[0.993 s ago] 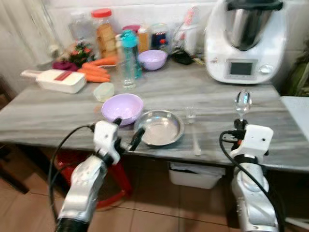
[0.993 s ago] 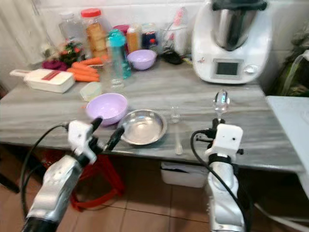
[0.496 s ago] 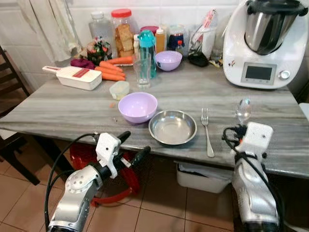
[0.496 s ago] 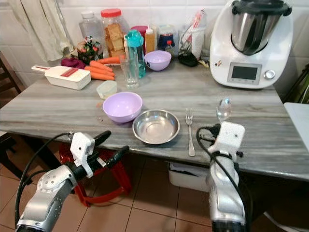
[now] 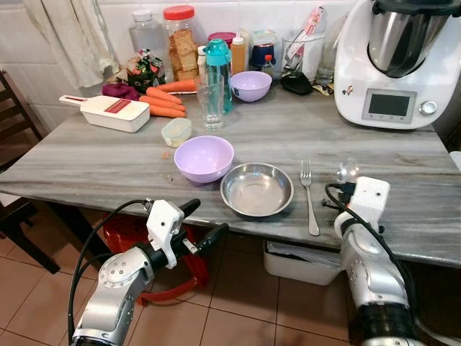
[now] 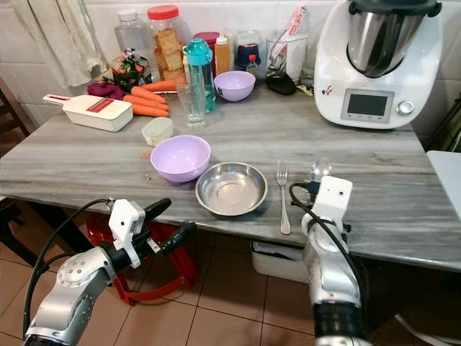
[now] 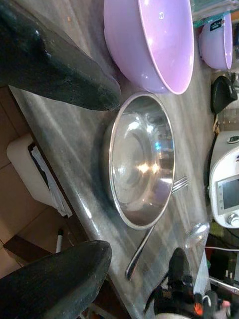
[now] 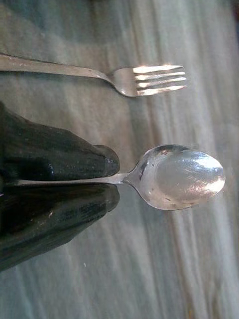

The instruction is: Setting the table

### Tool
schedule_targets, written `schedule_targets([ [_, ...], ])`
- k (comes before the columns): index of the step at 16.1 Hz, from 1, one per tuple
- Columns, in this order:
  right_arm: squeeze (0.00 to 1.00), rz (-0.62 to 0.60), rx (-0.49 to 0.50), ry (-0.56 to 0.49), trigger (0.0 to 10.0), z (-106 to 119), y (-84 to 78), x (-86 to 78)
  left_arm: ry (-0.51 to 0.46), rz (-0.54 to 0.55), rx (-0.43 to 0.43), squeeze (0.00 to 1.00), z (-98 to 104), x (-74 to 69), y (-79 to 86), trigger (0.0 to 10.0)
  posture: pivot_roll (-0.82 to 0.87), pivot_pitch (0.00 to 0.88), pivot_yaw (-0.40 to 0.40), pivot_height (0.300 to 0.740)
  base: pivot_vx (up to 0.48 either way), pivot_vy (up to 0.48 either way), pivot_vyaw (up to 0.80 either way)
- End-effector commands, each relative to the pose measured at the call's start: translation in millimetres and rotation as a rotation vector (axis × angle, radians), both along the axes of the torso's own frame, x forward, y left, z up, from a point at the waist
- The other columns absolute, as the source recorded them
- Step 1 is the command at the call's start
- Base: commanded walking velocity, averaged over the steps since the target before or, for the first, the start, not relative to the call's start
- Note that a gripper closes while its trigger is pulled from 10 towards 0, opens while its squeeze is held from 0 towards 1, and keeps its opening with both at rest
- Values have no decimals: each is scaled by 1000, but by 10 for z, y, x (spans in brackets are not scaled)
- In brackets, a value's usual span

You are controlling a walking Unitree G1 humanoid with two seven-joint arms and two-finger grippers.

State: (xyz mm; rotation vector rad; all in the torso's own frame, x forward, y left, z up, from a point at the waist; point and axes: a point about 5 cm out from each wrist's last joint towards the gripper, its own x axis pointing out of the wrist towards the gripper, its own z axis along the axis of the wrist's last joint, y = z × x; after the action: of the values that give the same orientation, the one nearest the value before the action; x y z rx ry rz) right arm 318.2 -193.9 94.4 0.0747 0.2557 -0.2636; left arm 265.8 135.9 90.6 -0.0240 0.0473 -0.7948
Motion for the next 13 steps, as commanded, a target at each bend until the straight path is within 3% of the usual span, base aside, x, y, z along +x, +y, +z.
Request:
schedule_targets([
  [1,0,18,-14,7,10000,29,32,53,-3,-15,13,0,19,-6,21,10000,-59,0,51,740,0,0,0],
  [5,0,33,23,32,10000,14,85,150,6,-53,7,0,17,-31,6,10000,-57,0,52,740,0,0,0],
  [13,0,69,40,81,10000,-91,159,173,30,-144,-16,0,28,-80,-9,10000,-57,0,54,740,0,0,0],
])
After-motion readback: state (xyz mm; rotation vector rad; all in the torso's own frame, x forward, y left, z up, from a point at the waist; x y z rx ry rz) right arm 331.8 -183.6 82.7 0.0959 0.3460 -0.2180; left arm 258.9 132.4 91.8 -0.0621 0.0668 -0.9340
